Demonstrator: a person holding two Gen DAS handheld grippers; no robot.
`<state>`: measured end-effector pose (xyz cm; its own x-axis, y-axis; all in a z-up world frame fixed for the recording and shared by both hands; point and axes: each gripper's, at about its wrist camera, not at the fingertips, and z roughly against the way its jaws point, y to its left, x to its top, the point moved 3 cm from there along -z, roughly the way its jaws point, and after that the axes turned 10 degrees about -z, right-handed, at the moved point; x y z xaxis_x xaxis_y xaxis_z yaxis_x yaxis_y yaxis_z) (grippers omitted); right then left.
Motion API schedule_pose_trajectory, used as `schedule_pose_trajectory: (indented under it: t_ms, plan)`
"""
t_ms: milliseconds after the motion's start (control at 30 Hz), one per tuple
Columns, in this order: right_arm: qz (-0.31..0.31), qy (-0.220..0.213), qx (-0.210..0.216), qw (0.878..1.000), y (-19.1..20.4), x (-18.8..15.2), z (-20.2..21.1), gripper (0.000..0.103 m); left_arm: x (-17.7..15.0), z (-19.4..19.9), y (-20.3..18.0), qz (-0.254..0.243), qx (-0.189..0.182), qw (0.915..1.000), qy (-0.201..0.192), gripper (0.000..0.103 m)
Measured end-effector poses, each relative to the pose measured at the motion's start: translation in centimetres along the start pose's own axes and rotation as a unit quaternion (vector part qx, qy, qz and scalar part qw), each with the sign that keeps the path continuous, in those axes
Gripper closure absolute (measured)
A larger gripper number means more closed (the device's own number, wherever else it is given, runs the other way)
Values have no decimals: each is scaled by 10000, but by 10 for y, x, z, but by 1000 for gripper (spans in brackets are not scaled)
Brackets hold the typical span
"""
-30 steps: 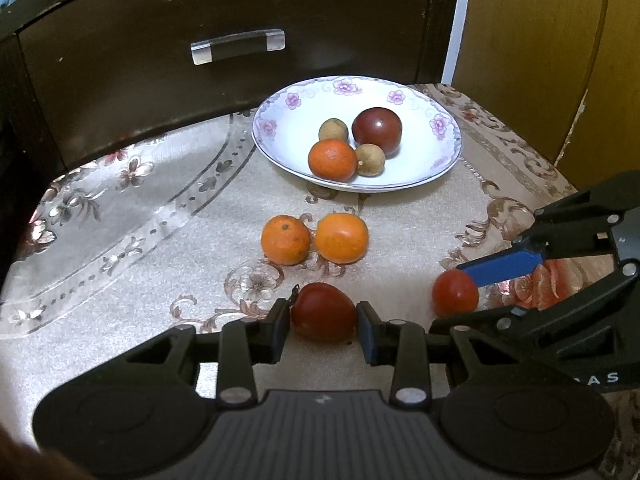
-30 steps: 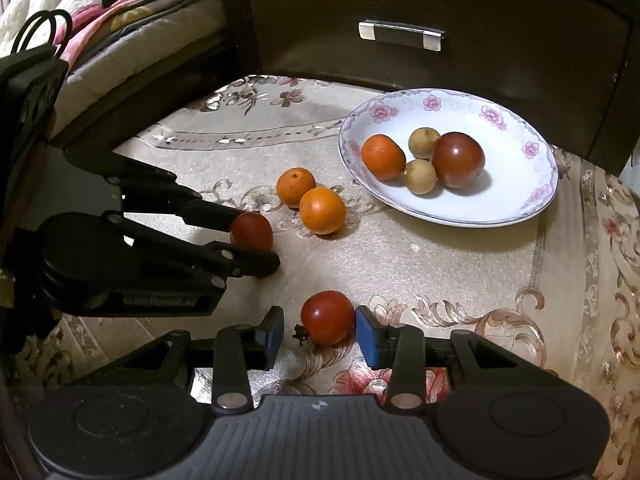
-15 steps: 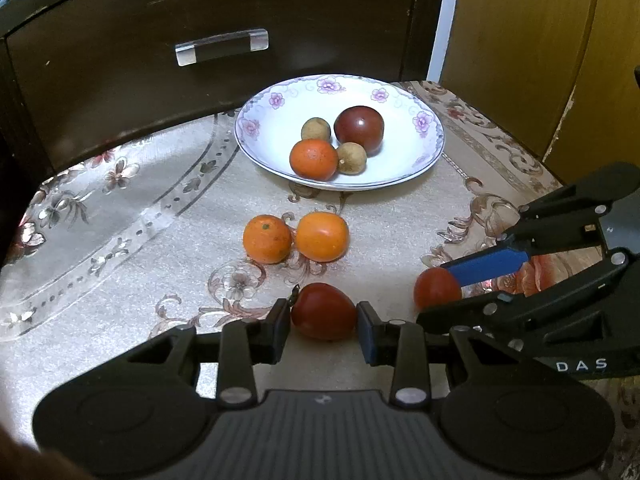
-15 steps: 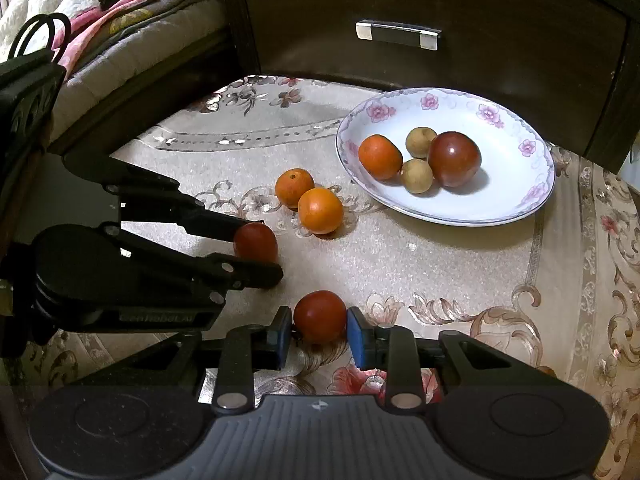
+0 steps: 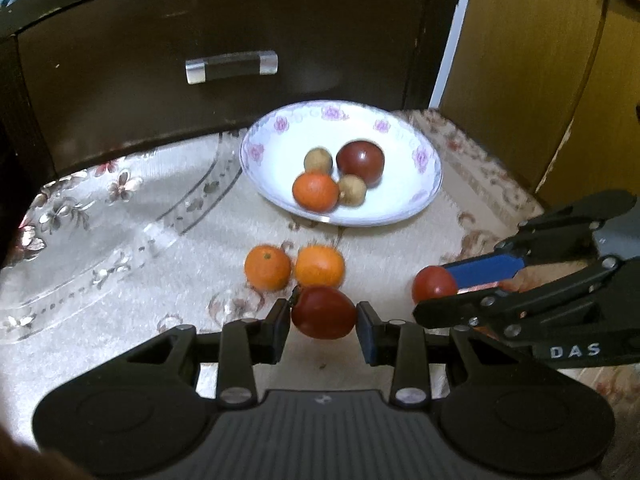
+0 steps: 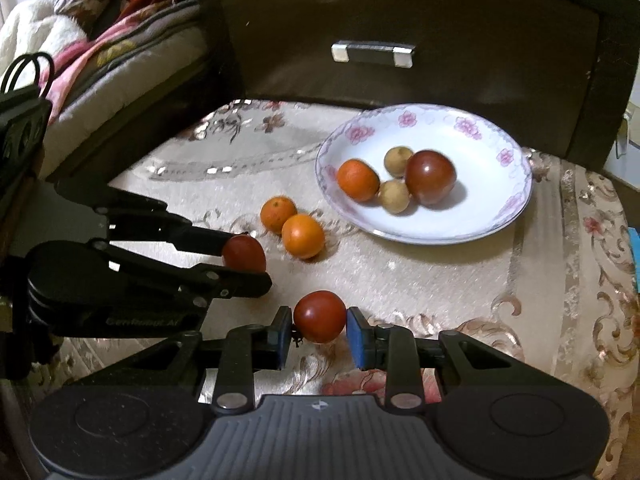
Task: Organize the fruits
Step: 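Hold both red tomatoes in the tools and lift them off the cloth, then carry both held red tomatoes across the table toward the white bowl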
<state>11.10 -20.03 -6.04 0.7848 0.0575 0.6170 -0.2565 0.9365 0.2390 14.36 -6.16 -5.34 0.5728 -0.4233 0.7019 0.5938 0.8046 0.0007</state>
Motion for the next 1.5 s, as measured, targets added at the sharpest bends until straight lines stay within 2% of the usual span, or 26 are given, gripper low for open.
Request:
schedule_pose_trajectory:
  t_ms: [400,533,667,767,1000,1200,1300,1400,1433,1467,1500]
  plan:
    - [-388,-575,-132,9975,-23,37,14,80,49,-7,7,94,107,9988,-468,60]
    - [-475,-661,-208,9965,-34,48,7,80,53,-14,11,110,144,9989,-424,60]
    - [-581,-670,-167,9959,-39,48,10,79,29,2,18,201,179,9995,-164,60]
    - [-602,-617,-133,9962,-38,45,10,79,-2,30,18,411,255,9987,166,60]
    - [-531,-554,46,9970,-23,36,19,79,-68,104,-17,690,353,9954,571,60]
    - [-403,-416,108,9983,-11,27,18,79,-114,111,-41,481,800,9886,1182,60]
    - [-393,-239,393,9982,7,15,22,76,-134,98,-41,439,929,9800,1703,59]
    - [2,-23,693,9976,41,-7,26,75,-143,101,-48,99,1129,9828,1460,49]
    - [103,51,788,9968,52,-14,27,75,-145,101,-48,69,1213,9826,1405,39]
    - [173,138,915,9956,63,-20,28,75,-147,102,-45,124,1274,9820,1387,35]
    - [270,214,1003,9944,74,-25,28,75,-148,103,-42,237,1237,9824,1377,35]
